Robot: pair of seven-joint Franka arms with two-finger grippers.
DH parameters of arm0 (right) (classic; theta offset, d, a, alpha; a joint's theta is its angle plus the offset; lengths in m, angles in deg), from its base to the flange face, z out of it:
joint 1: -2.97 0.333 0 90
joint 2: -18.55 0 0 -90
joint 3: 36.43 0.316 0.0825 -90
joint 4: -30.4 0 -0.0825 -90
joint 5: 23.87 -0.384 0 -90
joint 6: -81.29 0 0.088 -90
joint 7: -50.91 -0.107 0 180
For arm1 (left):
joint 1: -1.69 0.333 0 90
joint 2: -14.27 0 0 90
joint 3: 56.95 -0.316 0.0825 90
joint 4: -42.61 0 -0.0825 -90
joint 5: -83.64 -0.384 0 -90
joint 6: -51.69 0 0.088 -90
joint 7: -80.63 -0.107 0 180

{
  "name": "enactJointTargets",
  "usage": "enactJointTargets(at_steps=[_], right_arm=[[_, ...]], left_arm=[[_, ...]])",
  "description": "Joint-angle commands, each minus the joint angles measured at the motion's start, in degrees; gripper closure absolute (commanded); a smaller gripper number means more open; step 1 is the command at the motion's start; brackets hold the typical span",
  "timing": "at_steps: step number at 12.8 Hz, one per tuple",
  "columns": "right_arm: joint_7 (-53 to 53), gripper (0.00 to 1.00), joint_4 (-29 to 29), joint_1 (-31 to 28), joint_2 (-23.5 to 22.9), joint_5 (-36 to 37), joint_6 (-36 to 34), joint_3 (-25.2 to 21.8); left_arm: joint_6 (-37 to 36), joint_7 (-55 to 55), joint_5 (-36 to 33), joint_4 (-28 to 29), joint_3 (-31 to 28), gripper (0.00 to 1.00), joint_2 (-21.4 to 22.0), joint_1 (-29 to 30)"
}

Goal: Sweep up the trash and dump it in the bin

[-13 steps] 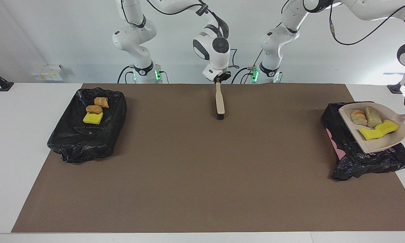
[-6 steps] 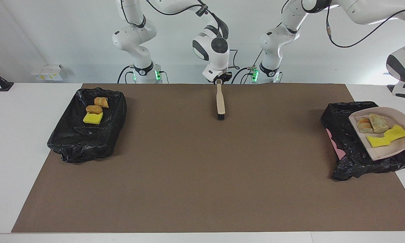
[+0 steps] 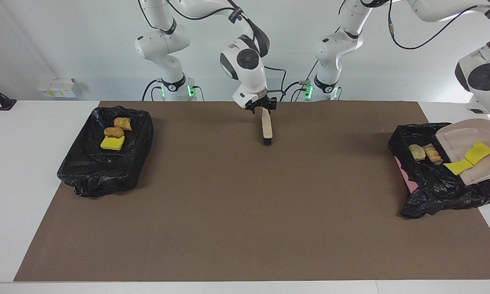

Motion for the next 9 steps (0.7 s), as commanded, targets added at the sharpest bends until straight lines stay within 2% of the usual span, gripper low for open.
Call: enactJointTargets(at_steps=[1, 3, 5, 7, 9], right_arm=[[4.6, 0.0, -1.4, -7.1, 6.7, -0.8, -8.9, 0.3], [10.2, 0.0, -8.6, -13.6, 6.8, 0.3, -18.7, 0.3], [12.7, 0.0, -15.6, -17.9, 6.3, 5.7, -26.9, 0.3], [14.6, 0.0, -20.9, -20.1, 6.0, 12.4, -31.7, 0.2], [18.9, 0.0, -25.3, -23.5, 5.9, 15.6, -35.2, 0.2]], left_arm=[[0.6, 5.3, -6.1, 7.0, -0.7, 1.0, 6.2, -1.4], [-3.2, 7.3, -10.0, 7.3, -0.7, 1.0, 7.2, -3.2], [-9.6, 8.3, -10.6, 7.2, -0.7, 1.0, 8.2, -6.4], [-13.3, 8.3, -11.9, 7.2, -0.6, 1.0, 9.5, -8.8], [-16.5, 9.4, -12.9, 7.2, -0.6, 1.0, 9.9, -10.9]])
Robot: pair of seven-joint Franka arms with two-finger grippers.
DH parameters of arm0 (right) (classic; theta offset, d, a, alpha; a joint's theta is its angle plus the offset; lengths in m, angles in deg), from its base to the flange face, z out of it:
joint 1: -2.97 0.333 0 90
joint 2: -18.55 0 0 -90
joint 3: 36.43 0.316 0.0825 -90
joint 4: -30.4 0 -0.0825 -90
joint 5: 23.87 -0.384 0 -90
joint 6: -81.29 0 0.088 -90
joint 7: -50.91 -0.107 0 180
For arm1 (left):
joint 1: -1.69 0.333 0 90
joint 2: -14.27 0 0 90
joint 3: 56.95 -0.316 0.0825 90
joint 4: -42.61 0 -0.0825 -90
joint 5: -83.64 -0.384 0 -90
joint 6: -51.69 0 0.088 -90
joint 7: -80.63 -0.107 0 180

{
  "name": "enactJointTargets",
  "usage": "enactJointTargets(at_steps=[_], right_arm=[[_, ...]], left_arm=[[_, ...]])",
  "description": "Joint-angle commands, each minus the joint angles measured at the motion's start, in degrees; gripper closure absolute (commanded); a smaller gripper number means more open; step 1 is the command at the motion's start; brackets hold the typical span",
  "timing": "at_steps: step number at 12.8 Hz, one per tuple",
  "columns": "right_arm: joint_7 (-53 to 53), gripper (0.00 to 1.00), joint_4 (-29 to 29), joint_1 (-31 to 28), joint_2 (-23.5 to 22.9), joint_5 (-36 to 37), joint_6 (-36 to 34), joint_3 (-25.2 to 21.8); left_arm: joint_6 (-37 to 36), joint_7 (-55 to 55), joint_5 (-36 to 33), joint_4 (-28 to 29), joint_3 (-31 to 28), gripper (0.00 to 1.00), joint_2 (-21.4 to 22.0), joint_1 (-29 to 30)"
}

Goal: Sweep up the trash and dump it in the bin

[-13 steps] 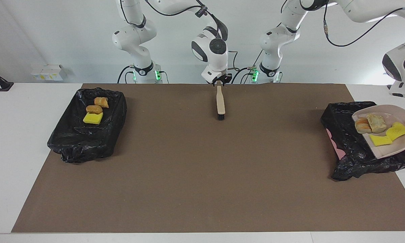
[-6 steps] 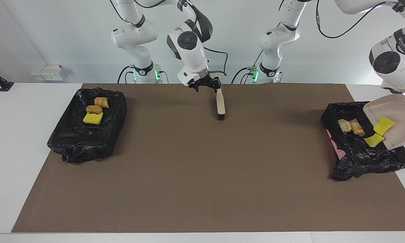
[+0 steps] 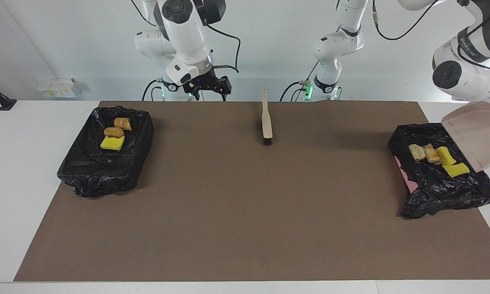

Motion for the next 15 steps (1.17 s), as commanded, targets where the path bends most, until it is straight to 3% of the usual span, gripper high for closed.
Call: enactJointTargets(at_steps=[1, 4, 5, 10, 15], right_arm=[[4.1, 0.0, -7.4, -4.5, -2.4, 4.6, -5.2, 0.8], [4.3, 0.0, -21.6, -5.5, -10.0, 12.3, -13.5, 0.8], [4.7, 0.0, -23.9, -6.6, -11.0, 12.5, -14.4, 0.8], [5.2, 0.0, -23.9, -7.9, -10.4, 11.8, -13.6, 0.8], [6.3, 0.0, -24.1, -8.1, -10.3, 12.3, -13.5, 0.1]], left_arm=[[-3.6, 3.7, -2.0, 2.0, -0.4, 1.0, 2.4, -2.7], [-8.3, 8.5, 0.3, 2.0, -0.2, 1.0, 2.6, -7.2], [-9.3, 11.1, 3.9, 2.0, -0.1, 1.0, 2.6, -8.9], [-16.1, 27.3, 25.5, 1.3, -0.1, 1.0, 2.5, -15.8], [-16.0, 41.6, 51.6, 1.3, -0.1, 1.0, 2.5, -17.6]])
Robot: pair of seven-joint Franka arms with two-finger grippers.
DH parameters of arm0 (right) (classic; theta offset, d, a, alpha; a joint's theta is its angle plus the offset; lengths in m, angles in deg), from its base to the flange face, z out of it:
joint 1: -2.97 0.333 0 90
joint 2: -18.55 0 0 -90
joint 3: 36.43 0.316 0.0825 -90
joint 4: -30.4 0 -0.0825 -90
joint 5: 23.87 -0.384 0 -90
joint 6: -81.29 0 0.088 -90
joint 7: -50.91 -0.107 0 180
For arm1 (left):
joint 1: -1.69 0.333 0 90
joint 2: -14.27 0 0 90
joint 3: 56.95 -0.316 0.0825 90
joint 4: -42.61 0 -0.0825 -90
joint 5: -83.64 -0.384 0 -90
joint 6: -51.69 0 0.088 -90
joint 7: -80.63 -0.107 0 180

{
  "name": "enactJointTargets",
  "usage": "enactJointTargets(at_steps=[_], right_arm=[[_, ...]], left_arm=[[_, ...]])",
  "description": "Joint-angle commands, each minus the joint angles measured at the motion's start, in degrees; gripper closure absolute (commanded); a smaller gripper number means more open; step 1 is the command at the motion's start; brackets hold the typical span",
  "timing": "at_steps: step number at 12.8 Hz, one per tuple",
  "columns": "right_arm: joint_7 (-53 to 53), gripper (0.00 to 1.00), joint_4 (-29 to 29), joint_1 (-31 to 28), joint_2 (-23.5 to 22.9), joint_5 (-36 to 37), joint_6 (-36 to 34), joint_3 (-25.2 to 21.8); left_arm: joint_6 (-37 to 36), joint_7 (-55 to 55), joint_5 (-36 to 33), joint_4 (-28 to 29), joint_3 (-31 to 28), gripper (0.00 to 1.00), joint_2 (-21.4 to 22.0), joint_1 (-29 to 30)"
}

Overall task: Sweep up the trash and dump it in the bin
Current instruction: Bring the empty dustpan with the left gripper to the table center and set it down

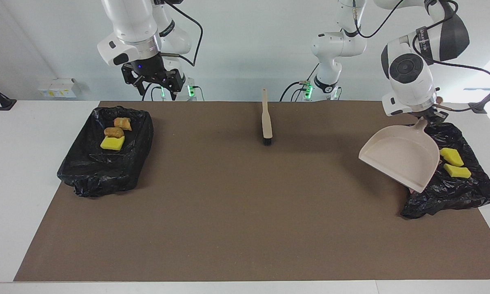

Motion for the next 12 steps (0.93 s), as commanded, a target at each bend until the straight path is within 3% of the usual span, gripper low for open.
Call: enactJointTargets(at_steps=[1, 7, 9, 12], right_arm=[[3.6, 0.0, -1.3, -0.8, -0.4, 0.7, -0.8, -0.5], [11.9, 0.0, -1.1, 2.8, 1.6, 0.0, -1.0, -8.7], [12.1, 0.0, 0.8, 3.0, 3.1, -0.1, -1.2, -10.8], [12.2, 0.0, 1.0, 3.0, 3.4, -0.3, -1.2, -12.6]], left_arm=[[0.0, 8.3, 9.6, 0.9, -0.8, 1.0, 1.5, -1.8], [1.2, 38.3, 25.8, -1.9, -0.6, 1.0, 0.7, -13.8], [2.3, 43.4, 29.4, -3.1, -0.6, 1.0, 0.4, -17.7], [6.6, 55.6, 34.1, -5.3, -0.6, 1.0, -3.4, -23.9]])
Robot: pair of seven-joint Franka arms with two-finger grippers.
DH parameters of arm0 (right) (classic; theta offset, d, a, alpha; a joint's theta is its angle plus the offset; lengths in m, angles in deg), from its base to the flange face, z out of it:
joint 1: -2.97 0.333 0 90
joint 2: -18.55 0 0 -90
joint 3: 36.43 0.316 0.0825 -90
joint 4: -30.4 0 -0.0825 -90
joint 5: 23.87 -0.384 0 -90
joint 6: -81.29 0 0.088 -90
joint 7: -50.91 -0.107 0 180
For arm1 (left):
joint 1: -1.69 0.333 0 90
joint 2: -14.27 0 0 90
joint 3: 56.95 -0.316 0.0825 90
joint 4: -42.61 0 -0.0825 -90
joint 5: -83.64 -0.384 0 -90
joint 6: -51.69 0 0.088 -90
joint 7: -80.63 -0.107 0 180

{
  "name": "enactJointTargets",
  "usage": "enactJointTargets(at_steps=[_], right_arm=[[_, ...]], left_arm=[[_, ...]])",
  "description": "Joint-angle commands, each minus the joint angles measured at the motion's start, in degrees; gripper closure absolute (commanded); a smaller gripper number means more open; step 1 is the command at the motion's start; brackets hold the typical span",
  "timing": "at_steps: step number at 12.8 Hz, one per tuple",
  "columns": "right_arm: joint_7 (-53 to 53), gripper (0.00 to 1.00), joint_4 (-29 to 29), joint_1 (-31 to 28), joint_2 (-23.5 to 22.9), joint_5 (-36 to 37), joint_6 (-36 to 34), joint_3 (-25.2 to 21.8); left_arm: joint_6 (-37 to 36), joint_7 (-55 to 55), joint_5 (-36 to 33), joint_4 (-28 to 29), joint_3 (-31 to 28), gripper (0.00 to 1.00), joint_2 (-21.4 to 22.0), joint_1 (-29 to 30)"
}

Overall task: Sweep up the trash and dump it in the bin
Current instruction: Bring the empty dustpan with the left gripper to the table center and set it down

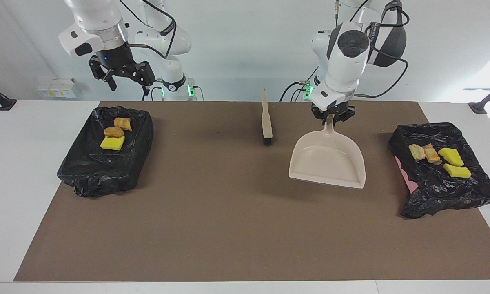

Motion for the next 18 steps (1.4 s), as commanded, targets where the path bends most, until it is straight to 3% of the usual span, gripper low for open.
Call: enactJointTargets(at_steps=[1, 3, 7, 15, 16, 17, 18], right_arm=[[1.6, 0.0, 1.6, 0.3, 1.4, -0.2, -0.6, -1.5], [2.2, 0.0, 2.2, 0.8, 2.1, -0.2, -0.7, -3.2], [5.1, 0.0, 2.4, 2.2, 2.7, -0.3, -1.3, -5.9], [6.8, 0.0, 3.9, 1.4, 3.6, -2.8, -0.6, -6.1], [6.8, 0.0, 3.9, 1.4, 3.6, -2.8, -0.7, -6.1], [6.8, 0.0, 3.9, 1.4, 3.6, -2.8, -0.7, -6.1], [6.7, 0.0, 3.9, 1.4, 3.6, -2.4, -0.6, -6.1]], left_arm=[[4.5, 10.5, 3.3, -2.8, -1.1, 1.0, -4.8, -5.2], [7.1, 15.9, 3.8, -6.2, -1.1, 1.0, -10.4, -7.8], [7.7, 16.4, 7.1, -8.8, -1.1, 1.0, -16.7, -9.3], [16.1, 16.2, 7.1, -10.0, -1.1, 1.0, -23.6, -10.4], [16.4, 15.3, 7.1, -9.6, -1.1, 0.67, -23.6, -10.2], [16.3, 15.7, 7.1, -9.1, -1.1, 0.01, -23.6, -10.3], [15.7, 15.9, 7.0, -8.9, -1.3, 0.0, -23.0, -10.4]])
